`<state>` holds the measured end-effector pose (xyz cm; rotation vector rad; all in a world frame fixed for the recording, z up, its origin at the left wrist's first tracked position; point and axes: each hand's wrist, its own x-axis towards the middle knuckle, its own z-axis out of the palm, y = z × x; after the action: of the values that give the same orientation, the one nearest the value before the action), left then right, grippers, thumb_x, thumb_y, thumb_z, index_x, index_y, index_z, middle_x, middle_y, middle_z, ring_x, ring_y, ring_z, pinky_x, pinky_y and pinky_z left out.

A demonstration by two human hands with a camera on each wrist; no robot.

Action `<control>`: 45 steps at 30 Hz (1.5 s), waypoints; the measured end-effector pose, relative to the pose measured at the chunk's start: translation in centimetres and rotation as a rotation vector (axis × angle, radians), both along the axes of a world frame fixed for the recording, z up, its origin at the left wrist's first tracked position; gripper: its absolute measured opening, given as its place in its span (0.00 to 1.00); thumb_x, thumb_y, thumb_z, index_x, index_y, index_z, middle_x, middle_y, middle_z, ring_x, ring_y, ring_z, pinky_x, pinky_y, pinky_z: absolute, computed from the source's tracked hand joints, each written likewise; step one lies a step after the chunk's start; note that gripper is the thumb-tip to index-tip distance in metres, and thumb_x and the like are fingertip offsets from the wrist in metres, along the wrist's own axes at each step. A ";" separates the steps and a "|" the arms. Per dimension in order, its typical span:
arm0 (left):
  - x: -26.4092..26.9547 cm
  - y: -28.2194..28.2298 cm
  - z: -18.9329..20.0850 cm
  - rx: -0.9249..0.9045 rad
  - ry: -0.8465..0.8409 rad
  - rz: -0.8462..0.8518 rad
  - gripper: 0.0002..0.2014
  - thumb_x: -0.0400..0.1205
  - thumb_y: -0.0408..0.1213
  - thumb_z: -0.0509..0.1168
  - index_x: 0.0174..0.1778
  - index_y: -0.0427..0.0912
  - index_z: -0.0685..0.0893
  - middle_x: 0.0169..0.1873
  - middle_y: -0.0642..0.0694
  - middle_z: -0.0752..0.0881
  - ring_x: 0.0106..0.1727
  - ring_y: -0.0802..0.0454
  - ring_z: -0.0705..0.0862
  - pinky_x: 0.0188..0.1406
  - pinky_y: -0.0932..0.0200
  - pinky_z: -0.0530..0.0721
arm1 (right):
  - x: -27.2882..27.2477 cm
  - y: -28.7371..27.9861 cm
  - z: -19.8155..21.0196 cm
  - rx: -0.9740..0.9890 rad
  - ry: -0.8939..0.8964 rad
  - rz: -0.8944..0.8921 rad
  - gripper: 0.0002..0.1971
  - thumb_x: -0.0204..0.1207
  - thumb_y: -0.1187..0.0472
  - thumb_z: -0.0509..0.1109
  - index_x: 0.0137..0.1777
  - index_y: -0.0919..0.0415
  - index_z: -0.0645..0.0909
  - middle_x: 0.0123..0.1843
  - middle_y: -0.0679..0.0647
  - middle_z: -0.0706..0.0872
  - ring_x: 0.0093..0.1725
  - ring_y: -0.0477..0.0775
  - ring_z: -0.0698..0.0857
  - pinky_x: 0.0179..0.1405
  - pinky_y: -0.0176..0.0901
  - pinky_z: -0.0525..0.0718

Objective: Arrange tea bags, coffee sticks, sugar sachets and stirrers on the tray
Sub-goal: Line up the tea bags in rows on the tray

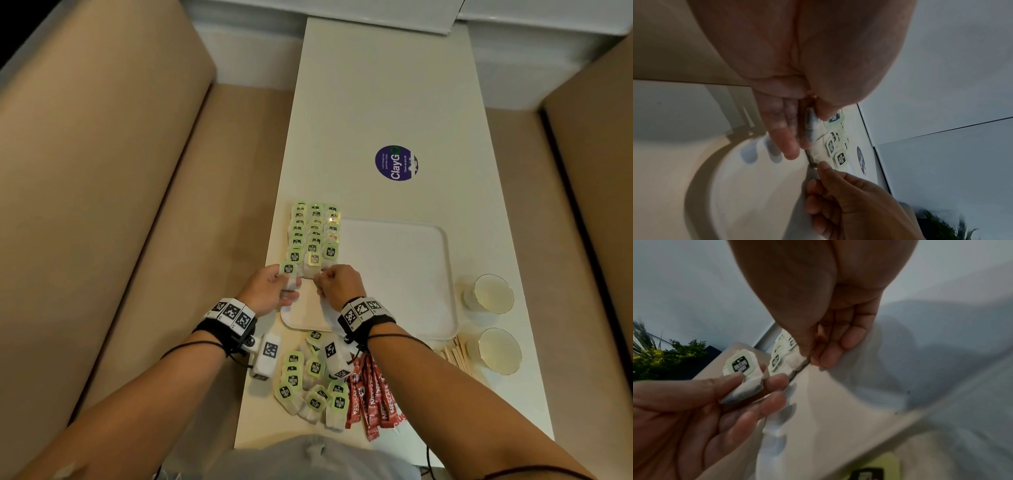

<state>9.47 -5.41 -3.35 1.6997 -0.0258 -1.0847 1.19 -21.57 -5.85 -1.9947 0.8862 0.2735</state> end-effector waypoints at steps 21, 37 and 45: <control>1.0 -2.5 -0.4 0.093 -0.332 -0.180 0.08 0.86 0.33 0.66 0.58 0.48 0.84 0.49 0.43 0.89 0.41 0.48 0.87 0.38 0.56 0.85 | -2.0 -1.3 0.8 -0.012 -0.184 0.006 0.16 0.84 0.50 0.71 0.45 0.63 0.91 0.40 0.56 0.91 0.39 0.52 0.84 0.40 0.43 0.77; 2.7 -5.5 -0.5 0.534 -0.905 -0.718 0.31 0.78 0.39 0.74 0.78 0.50 0.72 0.65 0.41 0.76 0.55 0.38 0.85 0.46 0.51 0.82 | -1.7 -2.5 -0.3 -0.073 0.023 -0.078 0.14 0.79 0.51 0.71 0.35 0.56 0.86 0.36 0.52 0.89 0.40 0.57 0.88 0.42 0.48 0.87; 3.1 -5.4 -0.5 0.494 -0.901 -0.687 0.28 0.78 0.40 0.73 0.75 0.50 0.76 0.64 0.44 0.77 0.57 0.41 0.84 0.50 0.49 0.85 | -1.7 -2.5 -0.7 -0.085 0.025 -0.097 0.12 0.78 0.49 0.71 0.36 0.52 0.81 0.36 0.48 0.86 0.41 0.55 0.86 0.40 0.43 0.81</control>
<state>12.52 -10.79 -3.84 2.6126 -1.0485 -0.7139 -0.55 -24.03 -6.51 -2.0223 1.0228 0.2095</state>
